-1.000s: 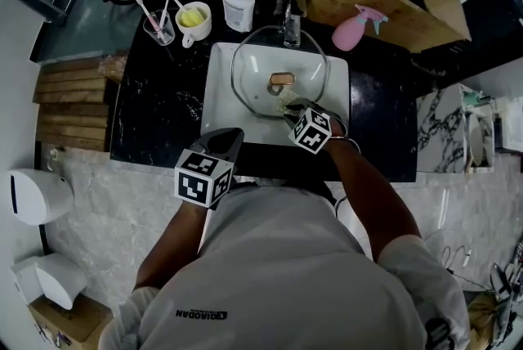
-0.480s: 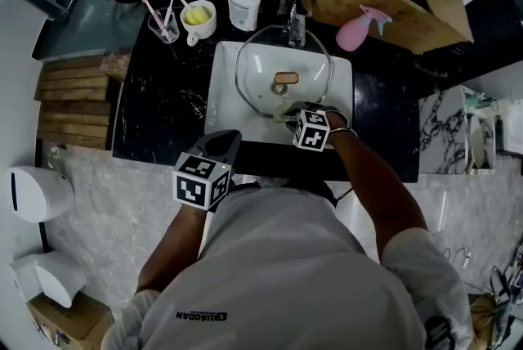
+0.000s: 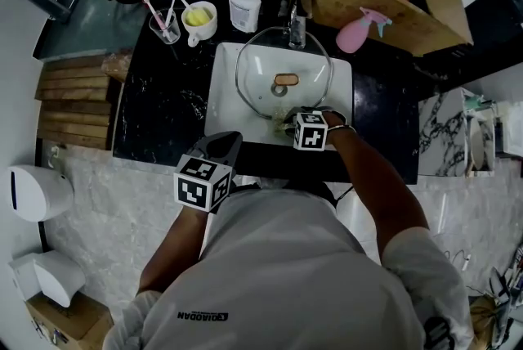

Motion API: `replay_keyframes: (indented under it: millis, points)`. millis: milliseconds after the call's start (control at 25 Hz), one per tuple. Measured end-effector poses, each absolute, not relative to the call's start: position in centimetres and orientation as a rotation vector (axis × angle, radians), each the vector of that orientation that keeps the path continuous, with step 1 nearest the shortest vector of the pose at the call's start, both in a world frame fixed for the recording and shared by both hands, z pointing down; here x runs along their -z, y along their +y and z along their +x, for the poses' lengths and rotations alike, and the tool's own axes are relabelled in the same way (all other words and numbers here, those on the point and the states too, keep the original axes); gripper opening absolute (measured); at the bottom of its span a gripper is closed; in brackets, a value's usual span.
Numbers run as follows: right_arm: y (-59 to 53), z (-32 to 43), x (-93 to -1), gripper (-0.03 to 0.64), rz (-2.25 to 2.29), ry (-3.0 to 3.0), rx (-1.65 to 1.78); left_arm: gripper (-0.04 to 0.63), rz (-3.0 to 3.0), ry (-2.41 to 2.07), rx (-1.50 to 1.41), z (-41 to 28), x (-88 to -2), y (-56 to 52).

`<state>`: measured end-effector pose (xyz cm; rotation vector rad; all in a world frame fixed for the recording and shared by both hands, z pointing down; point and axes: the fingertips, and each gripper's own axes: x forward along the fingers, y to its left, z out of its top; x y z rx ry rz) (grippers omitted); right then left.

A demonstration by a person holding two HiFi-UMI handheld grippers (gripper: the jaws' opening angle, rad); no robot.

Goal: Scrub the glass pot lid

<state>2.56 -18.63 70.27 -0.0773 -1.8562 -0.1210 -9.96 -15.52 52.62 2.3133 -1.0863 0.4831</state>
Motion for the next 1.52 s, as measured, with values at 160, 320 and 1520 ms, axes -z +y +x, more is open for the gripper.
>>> replay_keyframes:
  millis: [160, 320, 1520]
  points:
    - [-18.3, 2.6, -70.2, 0.115, -0.099, -1.854, 0.111, 0.015, 2.313, -1.084, -0.481, -9.7, -52.6, -15.5]
    - [-18.1, 2.4, -69.6, 0.114, -0.098, -1.887, 0.070, 0.015, 2.317, -1.086, -0.477, -9.6, -52.4, -15.7]
    - [-36.7, -1.5, -58.2, 0.094, 0.953, -1.858, 0.260, 0.015, 2.292, -1.111, -0.458, -11.1, -52.1, -17.3]
